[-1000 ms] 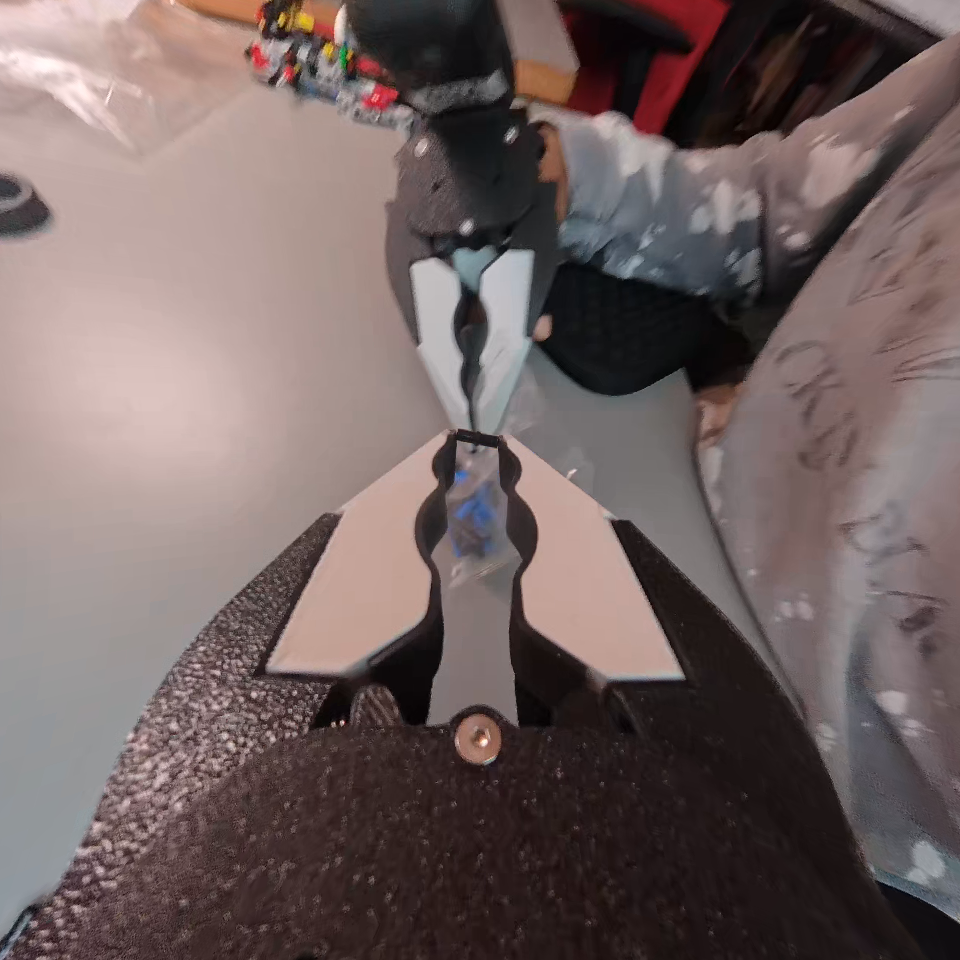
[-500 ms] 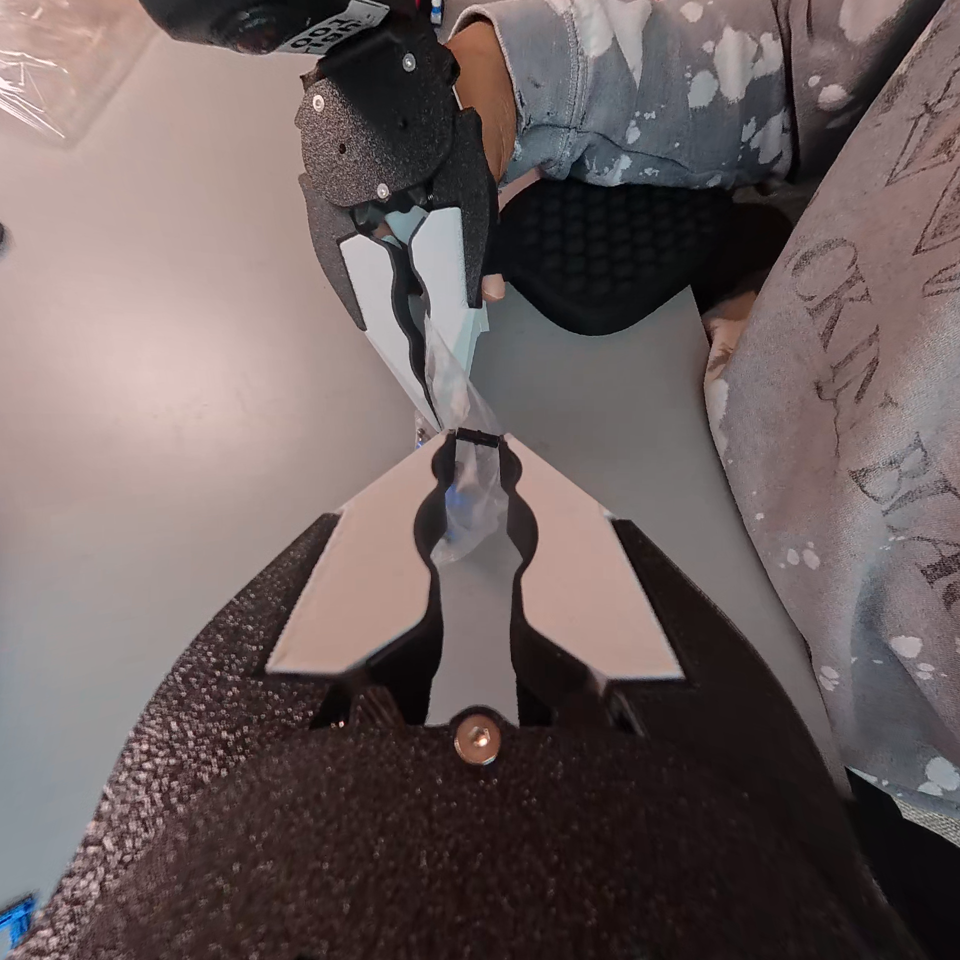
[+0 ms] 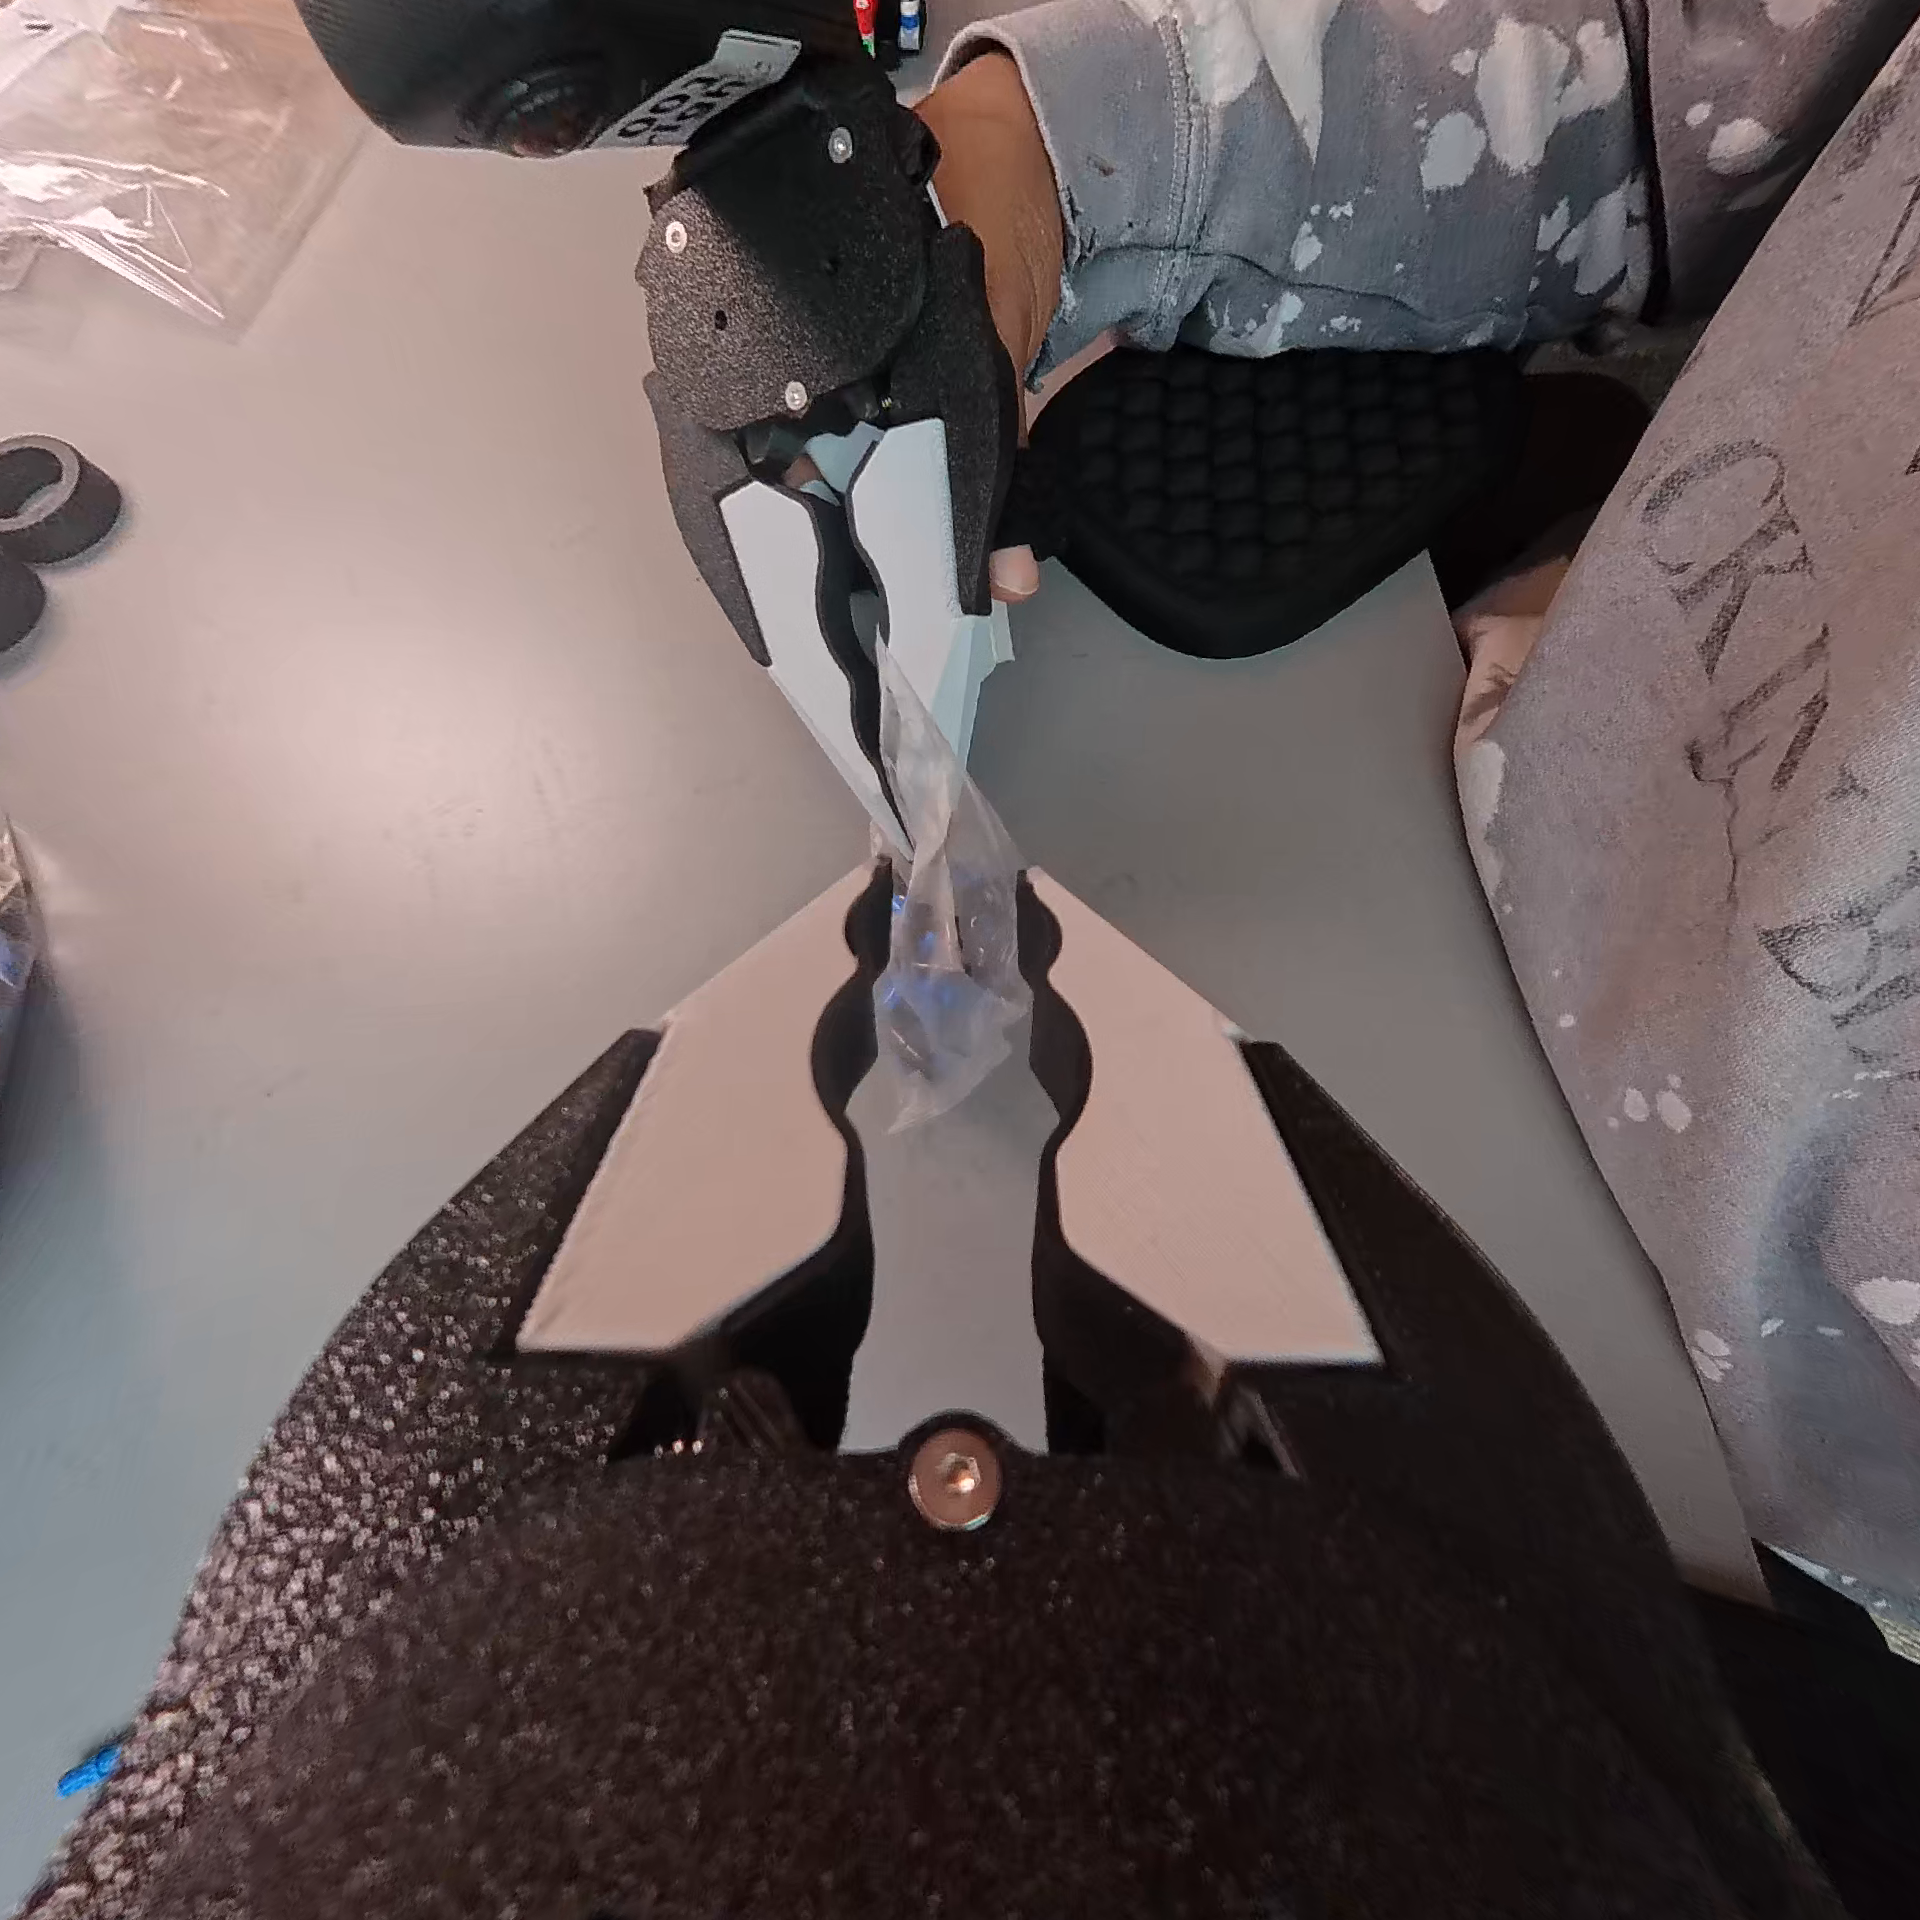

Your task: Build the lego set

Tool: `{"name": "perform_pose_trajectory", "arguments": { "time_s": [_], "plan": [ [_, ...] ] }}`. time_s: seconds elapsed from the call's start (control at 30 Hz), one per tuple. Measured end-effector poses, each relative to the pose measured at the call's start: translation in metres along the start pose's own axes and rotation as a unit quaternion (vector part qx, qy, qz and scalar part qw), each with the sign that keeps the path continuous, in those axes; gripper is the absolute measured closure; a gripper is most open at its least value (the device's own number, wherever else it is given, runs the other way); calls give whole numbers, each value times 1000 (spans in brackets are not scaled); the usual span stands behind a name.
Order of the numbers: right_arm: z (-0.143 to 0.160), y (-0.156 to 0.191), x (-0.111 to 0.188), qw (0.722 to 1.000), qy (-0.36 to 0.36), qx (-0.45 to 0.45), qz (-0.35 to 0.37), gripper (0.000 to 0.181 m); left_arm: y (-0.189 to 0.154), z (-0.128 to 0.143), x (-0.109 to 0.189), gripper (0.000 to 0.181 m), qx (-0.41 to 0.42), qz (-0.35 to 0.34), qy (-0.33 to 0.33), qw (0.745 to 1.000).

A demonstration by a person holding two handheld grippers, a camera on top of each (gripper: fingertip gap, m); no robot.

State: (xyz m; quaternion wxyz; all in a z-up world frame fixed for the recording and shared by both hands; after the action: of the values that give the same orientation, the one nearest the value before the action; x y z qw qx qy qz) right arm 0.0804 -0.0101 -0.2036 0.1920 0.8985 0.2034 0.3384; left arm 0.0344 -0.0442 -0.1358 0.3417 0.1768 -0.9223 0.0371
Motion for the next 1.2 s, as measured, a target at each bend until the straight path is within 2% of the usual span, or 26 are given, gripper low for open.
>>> {"name": "perform_pose_trajectory", "arguments": {
  "time_s": [0.1,0.2,0.27,0.33,0.43,0.53,0.9,1.2],
  "plan": [
    [0,0,0,1000,-1,0,0,181,5,-3,10,154,3,-14,-17,1000],
    [0,0,0,1000,-2,-1,-1,181,33,4,36,154,29,-83,-30,996],
    [0,0,1,1000,-2,-1,-2,181,64,32,57,154,62,-158,7,985],
    [0,0,0,1000,-1,0,-3,181,92,75,71,154,120,-214,63,967],
    [0,1,0,1000,-1,1,-3,181,110,130,77,153,220,-243,102,939],
    [0,1,0,1000,0,2,-5,181,113,157,76,153,227,-248,121,934],
    [0,2,1,1000,-2,-1,-8,181,98,171,61,164,181,-181,160,954],
    [0,2,1,1000,-1,-3,-11,181,93,171,62,169,167,-168,174,956]
  ]
}}
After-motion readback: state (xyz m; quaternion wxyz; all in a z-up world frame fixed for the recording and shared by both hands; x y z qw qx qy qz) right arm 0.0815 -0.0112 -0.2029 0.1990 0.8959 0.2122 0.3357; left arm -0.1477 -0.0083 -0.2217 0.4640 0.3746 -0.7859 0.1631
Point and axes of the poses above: each gripper's, where its closed fingertips meet, x back along the fingers, z out of its underside, y = z × x across the jaws, the point moved 2 cm from there along x, back along the fingers, and after that the axes turned 4 degrees about -x, right-handed, at the moved point
